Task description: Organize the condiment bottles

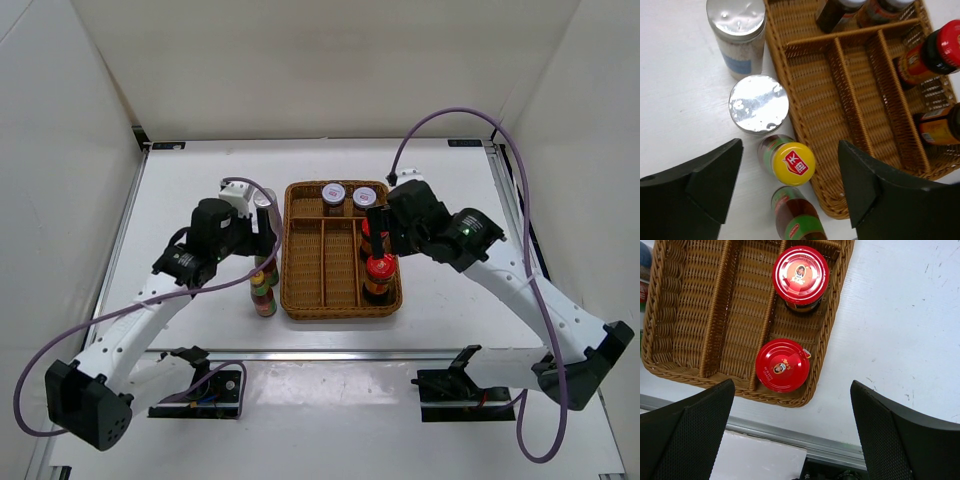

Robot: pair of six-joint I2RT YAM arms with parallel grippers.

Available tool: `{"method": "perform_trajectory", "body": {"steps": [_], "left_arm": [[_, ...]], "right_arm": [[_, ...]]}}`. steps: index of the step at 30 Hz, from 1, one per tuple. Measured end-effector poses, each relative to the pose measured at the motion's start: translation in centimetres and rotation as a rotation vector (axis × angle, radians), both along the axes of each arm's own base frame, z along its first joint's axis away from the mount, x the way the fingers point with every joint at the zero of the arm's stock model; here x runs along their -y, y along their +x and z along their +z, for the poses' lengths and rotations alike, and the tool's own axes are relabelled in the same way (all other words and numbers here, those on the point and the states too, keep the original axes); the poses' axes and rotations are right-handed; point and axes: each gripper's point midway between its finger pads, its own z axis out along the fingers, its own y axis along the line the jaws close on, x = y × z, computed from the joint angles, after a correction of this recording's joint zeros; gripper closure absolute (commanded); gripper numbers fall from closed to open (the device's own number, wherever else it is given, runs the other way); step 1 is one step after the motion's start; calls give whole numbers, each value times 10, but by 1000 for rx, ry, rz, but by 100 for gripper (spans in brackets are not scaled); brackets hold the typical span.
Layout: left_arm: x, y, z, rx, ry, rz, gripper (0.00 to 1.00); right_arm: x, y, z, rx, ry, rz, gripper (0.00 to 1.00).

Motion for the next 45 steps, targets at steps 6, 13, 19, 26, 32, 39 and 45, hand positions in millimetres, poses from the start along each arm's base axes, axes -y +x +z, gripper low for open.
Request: {"method": "perform_trajectory", "body": {"steps": [6,13,19,26,32,39,45], "left_arm": [[-3,-3,-21,-62,70,21,23],[-2,-2,-27,-96,116,28,45],[-9,1,-27,-91,139,70,64],[-14,0,-27,-89,158,91,89],[-23,-1,-11,-78,199,127,89],[-15,12,84,100,84,151,89],[17,19,159,226,-58,95,89]], "right_arm": [[-1,2,-5,-12,-17,-3,1],[2,3,-5,-4,-30,-14,1],[6,1,-5,-6,-37,-17,1],[9,1,-5,-2,-48,-24,1],[11,1,-4,5,-50,-30,1],[16,-3,-6,6,-55,-33,1],[22,-7,-10,0,-65,-35,1]]}}
